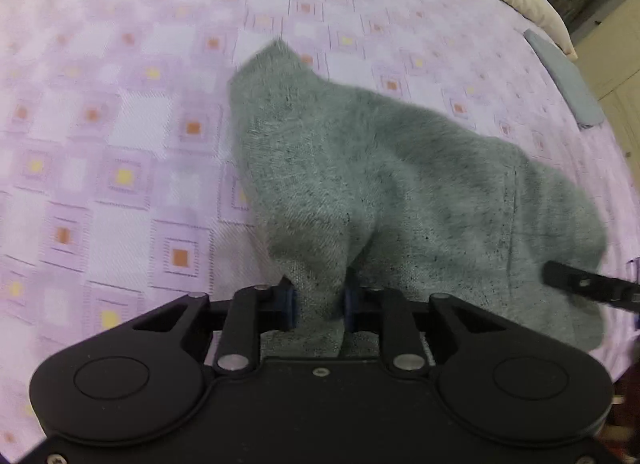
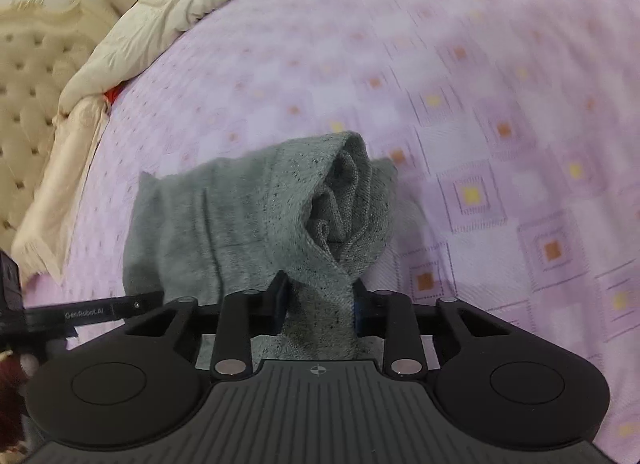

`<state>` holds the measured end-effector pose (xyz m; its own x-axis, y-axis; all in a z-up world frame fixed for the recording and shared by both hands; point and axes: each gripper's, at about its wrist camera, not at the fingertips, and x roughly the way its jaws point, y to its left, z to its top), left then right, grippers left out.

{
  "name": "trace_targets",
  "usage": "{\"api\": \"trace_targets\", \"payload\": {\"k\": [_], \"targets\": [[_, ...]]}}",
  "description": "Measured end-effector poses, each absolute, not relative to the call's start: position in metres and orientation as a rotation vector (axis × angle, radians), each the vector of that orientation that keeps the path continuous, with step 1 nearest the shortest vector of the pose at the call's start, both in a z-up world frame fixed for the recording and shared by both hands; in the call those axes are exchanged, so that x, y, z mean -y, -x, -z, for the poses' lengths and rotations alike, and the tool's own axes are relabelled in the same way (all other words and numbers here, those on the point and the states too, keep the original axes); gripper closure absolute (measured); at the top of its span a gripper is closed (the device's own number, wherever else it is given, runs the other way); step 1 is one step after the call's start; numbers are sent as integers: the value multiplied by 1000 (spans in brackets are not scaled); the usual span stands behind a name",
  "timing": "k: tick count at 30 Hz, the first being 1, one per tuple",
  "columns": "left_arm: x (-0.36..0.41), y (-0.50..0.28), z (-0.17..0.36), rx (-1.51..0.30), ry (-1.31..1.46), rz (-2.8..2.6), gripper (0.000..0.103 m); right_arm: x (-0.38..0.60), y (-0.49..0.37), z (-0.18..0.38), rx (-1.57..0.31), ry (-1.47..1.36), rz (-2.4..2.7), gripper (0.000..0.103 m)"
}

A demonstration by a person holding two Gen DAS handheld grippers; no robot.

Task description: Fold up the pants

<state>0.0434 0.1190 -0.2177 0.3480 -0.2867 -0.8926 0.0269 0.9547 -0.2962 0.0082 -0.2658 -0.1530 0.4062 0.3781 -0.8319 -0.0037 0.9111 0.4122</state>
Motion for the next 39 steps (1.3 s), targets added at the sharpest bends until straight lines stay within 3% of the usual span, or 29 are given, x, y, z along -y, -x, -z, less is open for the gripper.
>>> {"api": "trace_targets", "payload": {"k": [7,15,16,18,19,20,21,22,23,29,33,39], "targets": [[-135,-36,152,-1066,187,160,79,224,-15,77,-1015,-211,-329,77],[-226,-132,96,-916,223,81,75,163,-135,53,-903,-289,-478,76],[-234,-144,100,-919,228,66,74,156,-149,57,-898,-294,-487,76],[-249,-170,125,-983,244,16,59,148,-177,78,-924,-338,-471,71],[-254,-178,144,-1024,242,-22,59,146,-192,95,-957,-350,-453,66],[-259,-183,167,-1083,227,-65,62,147,-204,116,-1008,-341,-417,66],[-261,-187,195,-1182,195,-116,74,147,-215,136,-1068,-322,-351,67],[-266,-187,215,-1262,154,-168,87,146,-222,153,-1130,-274,-261,76],[-271,-182,228,-1313,129,-223,89,144,-225,162,-1160,-223,-196,84],[-263,-143,181,-1078,220,-273,85,133,-179,124,-910,-55,-276,84],[-219,-148,169,-957,153,-123,64,100,-160,128,-873,125,-412,84],[-184,-157,228,-1109,50,-64,62,108,-155,179,-1040,222,-357,85]]}}
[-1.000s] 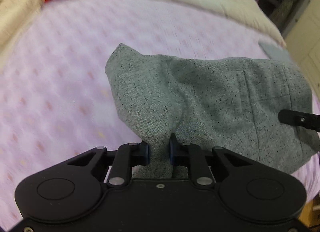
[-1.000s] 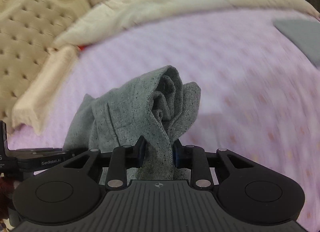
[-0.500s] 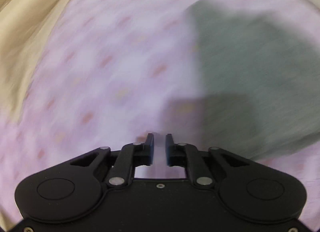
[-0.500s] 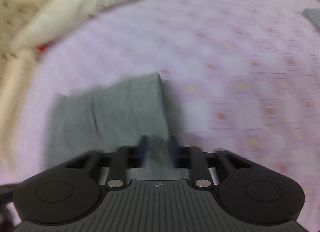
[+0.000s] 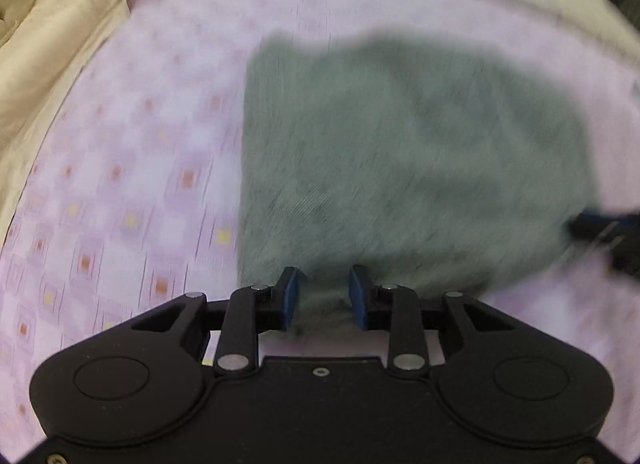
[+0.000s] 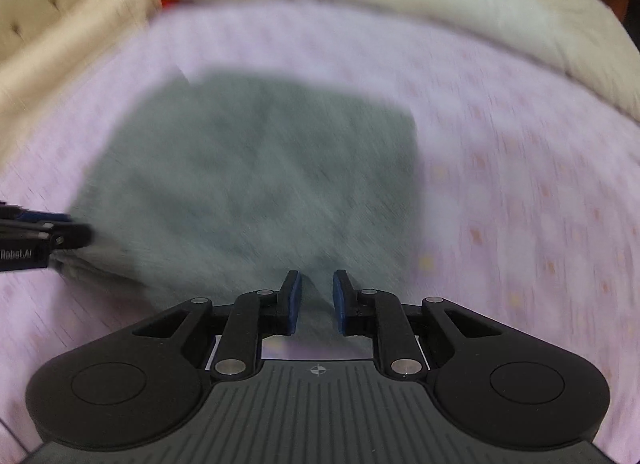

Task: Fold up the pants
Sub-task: 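Open both grippers and lift them away from the folded pants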

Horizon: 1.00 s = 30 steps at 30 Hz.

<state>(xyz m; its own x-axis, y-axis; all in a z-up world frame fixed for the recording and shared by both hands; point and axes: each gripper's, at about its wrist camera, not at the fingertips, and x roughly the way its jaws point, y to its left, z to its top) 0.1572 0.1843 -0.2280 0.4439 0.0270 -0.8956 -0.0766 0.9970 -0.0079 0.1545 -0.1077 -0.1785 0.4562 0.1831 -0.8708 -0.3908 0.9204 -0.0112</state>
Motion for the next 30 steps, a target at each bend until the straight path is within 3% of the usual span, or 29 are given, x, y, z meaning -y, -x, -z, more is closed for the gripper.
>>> {"api": "trace_targets", "payload": {"k": [3,8,15,19,20,23,30], "targets": [[-188,-155,209,-1097,12,-21,63,116,-156,167,-1054,186,-365,86],[-199,-191,164,-938,39,-25,63,107,-174,128,-858,164,-425,85],[-218,-244,208,-999,105,-91,62,67,-256,151,-834,196,-375,85],[-235,-233,237,-1047,114,-116,42,83,-270,178,-941,159,-273,82],[-238,-232,235,-1057,127,-127,43,84,-270,178,-942,153,-279,82],[-246,-223,213,-1064,208,-159,49,81,-263,164,-922,175,-295,82],[-220,-171,141,-1011,187,-200,46,89,-195,101,-871,156,-334,82]]}}
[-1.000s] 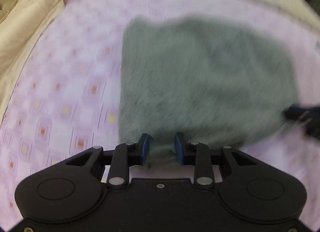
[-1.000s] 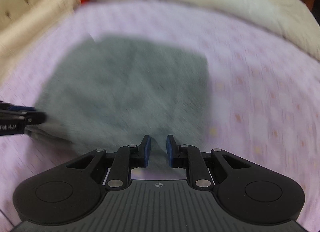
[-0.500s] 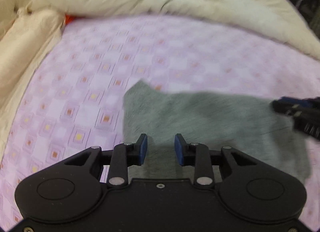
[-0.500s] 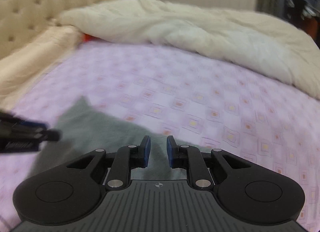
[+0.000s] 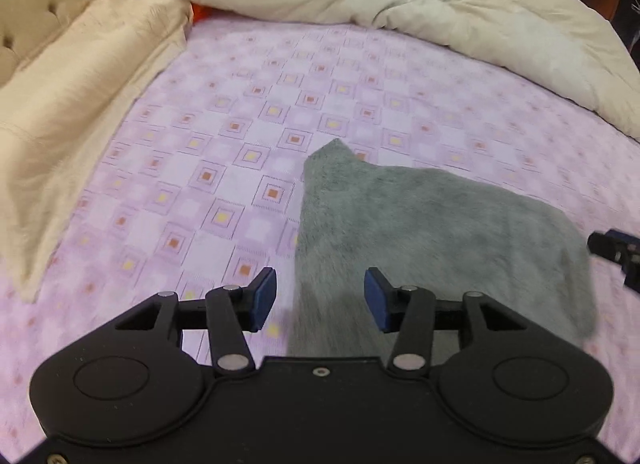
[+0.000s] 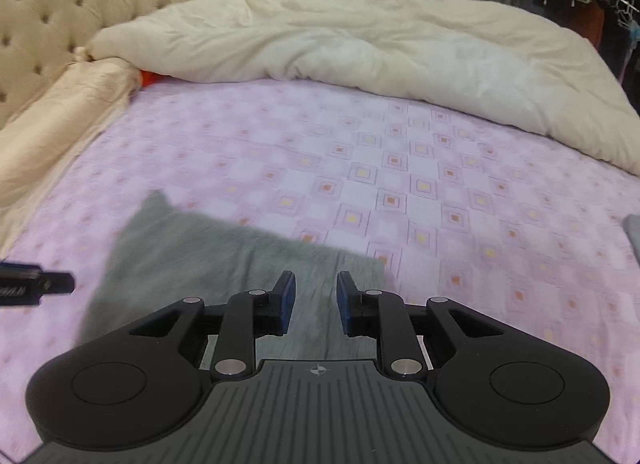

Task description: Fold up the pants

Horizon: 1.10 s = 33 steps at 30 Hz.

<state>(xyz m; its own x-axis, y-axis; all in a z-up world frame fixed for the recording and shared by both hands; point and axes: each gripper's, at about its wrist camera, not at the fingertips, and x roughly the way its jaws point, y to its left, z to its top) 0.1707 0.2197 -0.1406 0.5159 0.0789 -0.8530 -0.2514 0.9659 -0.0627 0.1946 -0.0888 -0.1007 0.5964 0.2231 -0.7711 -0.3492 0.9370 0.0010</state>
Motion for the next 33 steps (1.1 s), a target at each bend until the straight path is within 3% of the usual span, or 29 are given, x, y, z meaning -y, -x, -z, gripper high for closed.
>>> {"api": "trace_targets", "payload": {"k": [12,33], "targets": [[-158,-95,77,-1021,154,-180,45,105,-102,32,-894,123,-355,82],[-130,-39,38,-955,176,-177,45,114,-48,4,-817,97,-341,82]]}}
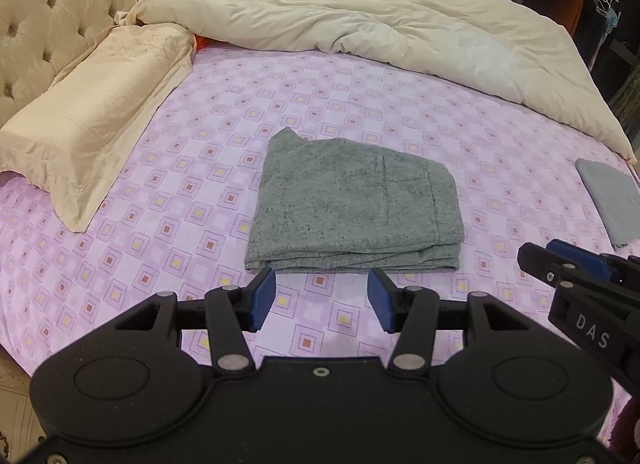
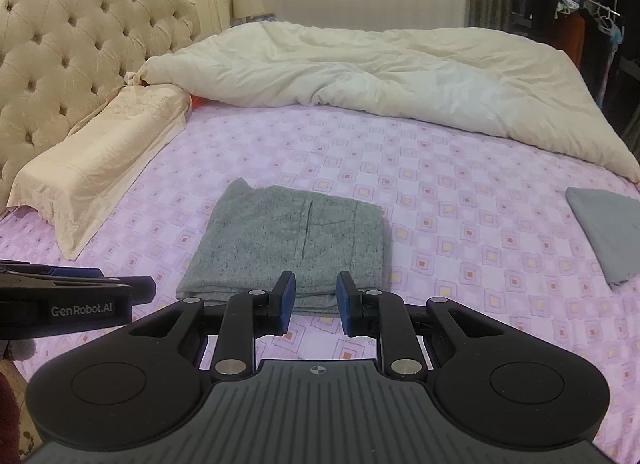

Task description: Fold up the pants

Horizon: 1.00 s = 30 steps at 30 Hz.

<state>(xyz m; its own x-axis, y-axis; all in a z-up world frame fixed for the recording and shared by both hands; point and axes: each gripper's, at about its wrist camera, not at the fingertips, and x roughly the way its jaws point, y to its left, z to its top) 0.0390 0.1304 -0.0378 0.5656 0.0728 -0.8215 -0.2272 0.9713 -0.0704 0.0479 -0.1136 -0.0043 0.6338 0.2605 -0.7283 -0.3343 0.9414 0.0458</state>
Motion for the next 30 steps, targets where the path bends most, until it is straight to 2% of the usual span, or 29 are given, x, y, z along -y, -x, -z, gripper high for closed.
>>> {"api": "trace_targets", "payload": {"k": [30], "targets": [[-121,-33,36,-954,152,-165,45,113,-40,2,-809,78,-341,82]]}}
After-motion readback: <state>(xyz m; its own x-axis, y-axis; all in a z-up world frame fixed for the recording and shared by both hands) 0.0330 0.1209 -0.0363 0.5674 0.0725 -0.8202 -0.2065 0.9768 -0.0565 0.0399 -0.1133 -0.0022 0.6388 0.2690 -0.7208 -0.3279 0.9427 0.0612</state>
